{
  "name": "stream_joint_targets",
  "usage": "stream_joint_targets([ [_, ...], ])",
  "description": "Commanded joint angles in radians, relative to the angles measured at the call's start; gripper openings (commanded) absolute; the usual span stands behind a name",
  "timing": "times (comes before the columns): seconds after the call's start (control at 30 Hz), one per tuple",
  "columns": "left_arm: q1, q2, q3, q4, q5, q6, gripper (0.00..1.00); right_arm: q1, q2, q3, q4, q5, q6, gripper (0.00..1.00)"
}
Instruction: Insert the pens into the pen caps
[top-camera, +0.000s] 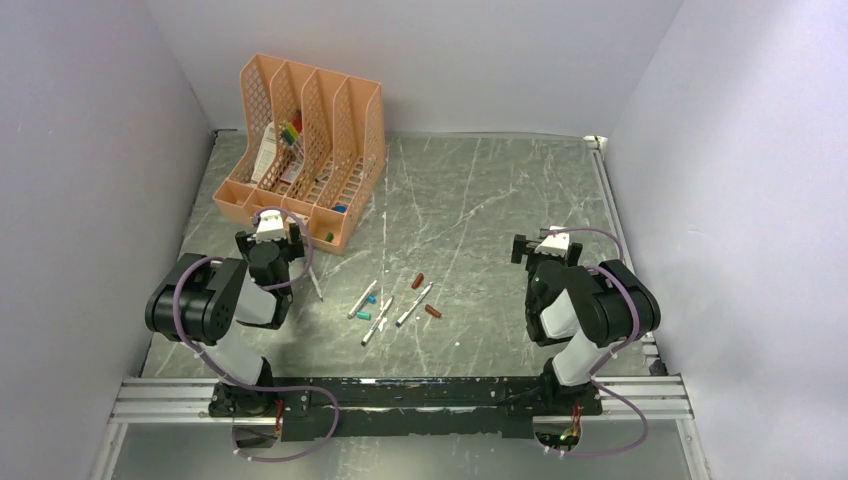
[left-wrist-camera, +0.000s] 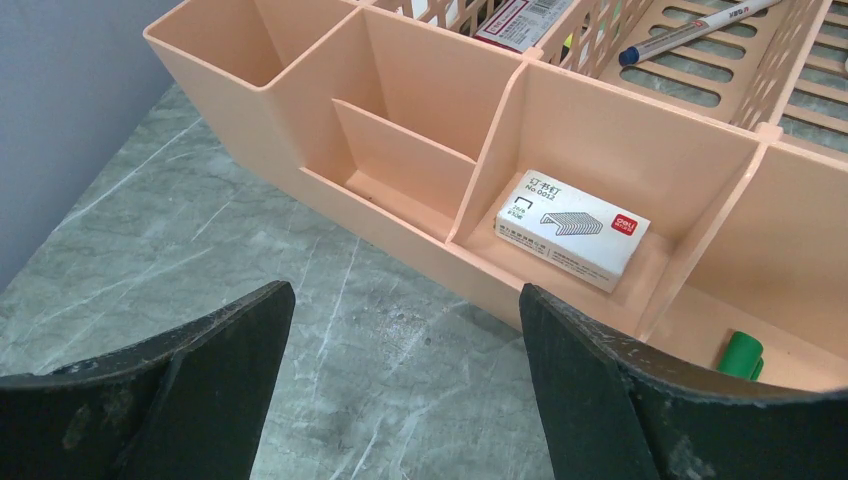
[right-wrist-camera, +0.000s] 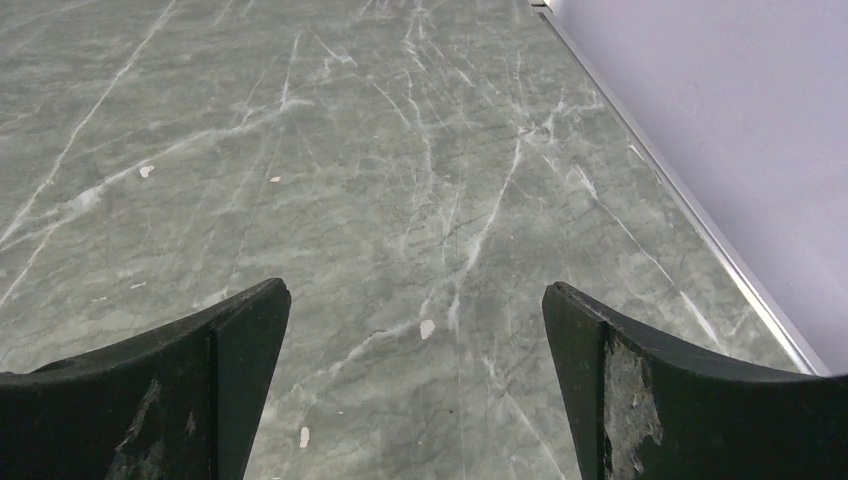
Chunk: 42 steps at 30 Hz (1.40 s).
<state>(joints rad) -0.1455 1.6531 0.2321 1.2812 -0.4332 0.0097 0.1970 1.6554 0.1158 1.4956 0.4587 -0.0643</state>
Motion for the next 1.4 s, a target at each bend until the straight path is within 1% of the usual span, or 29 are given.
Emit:
stream_joint_targets([
  [0.0, 0.006, -0.012, 0.006, 0.009, 0.011, -0.010, 0.94, -0.009, -0.016, 0.006, 0.014, -0.003, 0.005, 1.00],
  [0.2, 0.003, -0.016, -0.003, 0.026, 0.027, 0.006, 0.94, -0.010, -0.015, 0.011, 0.004, -0.006, 0.007, 1.00],
  [0.3, -0.010, -0.058, -0.019, 0.030, 0.012, 0.017, 0.94, -0.037, -0.026, 0.062, -0.116, -0.025, 0.040, 1.00],
  [0.33, -0.029, -0.088, -0.021, 0.012, -0.021, 0.026, 0.94, -0.049, -0.028, 0.078, -0.149, -0.020, 0.054, 1.00],
  [0.4, -0.093, -0.184, 0.014, -0.093, -0.128, 0.068, 0.94, -0.053, -0.041, 0.079, -0.159, 0.034, 0.077, 1.00],
  [0.47, -0.157, -0.290, 0.058, -0.181, -0.174, 0.108, 0.94, -0.051, -0.084, 0.049, -0.139, 0.007, 0.053, 1.00],
  [0.5, -0.180, -0.337, 0.084, -0.224, -0.193, 0.094, 0.95, -0.039, -0.136, 0.042, -0.178, 0.016, 0.045, 1.00],
  [0.53, -0.197, -0.381, 0.110, -0.298, -0.197, 0.064, 0.94, -0.031, -0.227, 0.058, -0.266, 0.006, 0.037, 1.00],
  [0.57, -0.205, -0.432, 0.143, -0.384, -0.197, 0.009, 0.94, -0.027, -0.292, 0.095, -0.396, -0.020, 0.040, 1.00],
  [0.63, -0.208, -0.536, 0.229, -0.625, -0.159, -0.160, 0.94, -0.028, -0.432, 0.180, -0.642, -0.110, 0.059, 1.00],
  [0.67, -0.209, -0.582, 0.273, -0.735, -0.120, -0.238, 0.94, -0.026, -0.495, 0.213, -0.728, -0.183, 0.062, 1.00],
  [0.7, -0.208, -0.613, 0.303, -0.793, -0.059, -0.286, 0.94, -0.025, -0.559, 0.239, -0.792, -0.257, 0.082, 1.00],
  [0.73, -0.207, -0.638, 0.319, -0.803, 0.021, -0.309, 0.94, -0.026, -0.616, 0.267, -0.862, -0.320, 0.142, 1.00],
  [0.8, -0.207, -0.666, 0.335, -0.786, 0.195, -0.346, 0.94, -0.025, -0.706, 0.343, -1.034, -0.403, 0.352, 1.00],
  [0.83, -0.207, -0.670, 0.348, -0.796, 0.265, -0.373, 0.94, -0.025, -0.733, 0.372, -1.069, -0.502, 0.365, 1.00],
  [0.87, -0.207, -0.672, 0.359, -0.815, 0.294, -0.426, 0.94, -0.019, -0.755, 0.393, -1.096, -0.589, 0.351, 1.00],
  [0.9, -0.207, -0.672, 0.371, -0.867, 0.278, -0.499, 0.94, -0.014, -0.773, 0.410, -1.122, -0.627, 0.362, 1.00],
  [0.93, -0.204, -0.672, 0.387, -0.956, 0.234, -0.590, 0.95, -0.013, -0.790, 0.436, -1.171, -0.623, 0.376, 1.00],
  [0.97, -0.189, -0.666, 0.408, -1.040, 0.215, -0.647, 0.94, -0.013, -0.801, 0.463, -1.243, -0.587, 0.426, 1.00],
  [1.0, -0.164, -0.650, 0.428, -1.087, 0.292, -0.655, 0.94, -0.014, -0.813, 0.485, -1.293, -0.539, 0.494, 1.00],
  [1.03, -0.135, -0.630, 0.441, -1.098, 0.393, -0.627, 0.94, -0.014, -0.825, 0.494, -1.331, -0.509, 0.567, 1.00],
  [1.07, -0.118, -0.602, 0.459, -1.111, 0.469, -0.600, 0.95, -0.014, -0.836, 0.489, -1.338, -0.517, 0.604, 1.00],
  [1.1, -0.114, -0.577, 0.479, -1.145, 0.486, -0.591, 0.94, -0.014, -0.844, 0.475, -1.322, -0.552, 0.605, 1.00],
  [1.13, -0.114, -0.552, 0.495, -1.185, 0.518, -0.577, 0.94, -0.013, -0.848, 0.463, -1.306, -0.589, 0.610, 0.96],
  [1.17, -0.120, -0.526, 0.506, -1.201, 0.555, -0.544, 0.94, -0.013, -0.845, 0.455, -1.301, -0.618, 0.621, 0.86],
  [1.2, -0.142, -0.503, 0.522, -1.227, 0.557, -0.533, 0.94, -0.013, -0.839, 0.447, -1.300, -0.648, 0.628, 0.81],
  [1.27, -0.245, -0.453, 0.567, -1.279, 0.552, -0.477, 0.94, -0.013, -0.822, 0.428, -1.284, -0.713, 0.628, 0.77],
  [1.37, -0.468, -0.419, 0.597, -1.332, 0.430, -0.382, 0.94, -0.010, -0.781, 0.403, -1.290, -0.785, 0.635, 0.75],
])
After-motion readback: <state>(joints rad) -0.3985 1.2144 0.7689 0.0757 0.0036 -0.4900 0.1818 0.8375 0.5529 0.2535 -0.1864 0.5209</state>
